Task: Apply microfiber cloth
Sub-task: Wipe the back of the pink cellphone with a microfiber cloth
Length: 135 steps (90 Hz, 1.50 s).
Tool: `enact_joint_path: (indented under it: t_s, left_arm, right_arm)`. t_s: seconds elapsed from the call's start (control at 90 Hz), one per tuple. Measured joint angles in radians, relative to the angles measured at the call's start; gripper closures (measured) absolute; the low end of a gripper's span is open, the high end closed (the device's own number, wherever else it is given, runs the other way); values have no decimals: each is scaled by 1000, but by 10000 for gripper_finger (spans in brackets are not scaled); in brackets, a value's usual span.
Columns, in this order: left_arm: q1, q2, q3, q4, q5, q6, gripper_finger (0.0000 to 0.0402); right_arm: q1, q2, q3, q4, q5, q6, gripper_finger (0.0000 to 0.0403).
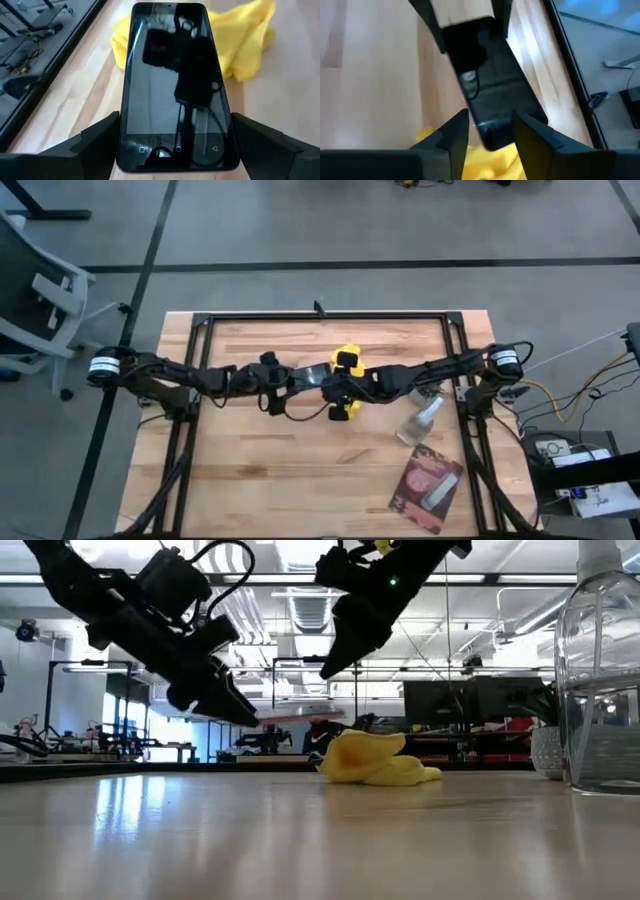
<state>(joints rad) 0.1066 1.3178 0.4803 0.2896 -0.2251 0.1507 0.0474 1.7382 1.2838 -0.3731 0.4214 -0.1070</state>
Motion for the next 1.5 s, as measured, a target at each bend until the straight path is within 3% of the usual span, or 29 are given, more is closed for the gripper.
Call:
enact_joint_path:
  t_s: [0.211, 0.689, 0.922, 1.256, 1.5]
  left_arm:
    - [0, 0, 10, -25, 111, -3, 80]
    - [0, 0, 9, -29, 117, -11, 79]
    - [-2, 0, 8, -29, 150, -18, 80]
    - [-2, 0, 7, -28, 152, -22, 79]
    - [-13, 0, 7, -28, 152, -29, 80]
  right_arm:
    - [0, -2, 59, -52, -19, -59, 272]
    - [-5, -2, 85, -122, -143, 45, 69]
    - [-27, 12, 84, -123, -194, 72, 12]
    - [-36, 45, 84, -123, -199, -33, 11]
    - [-65, 88, 83, -127, -269, -53, 11]
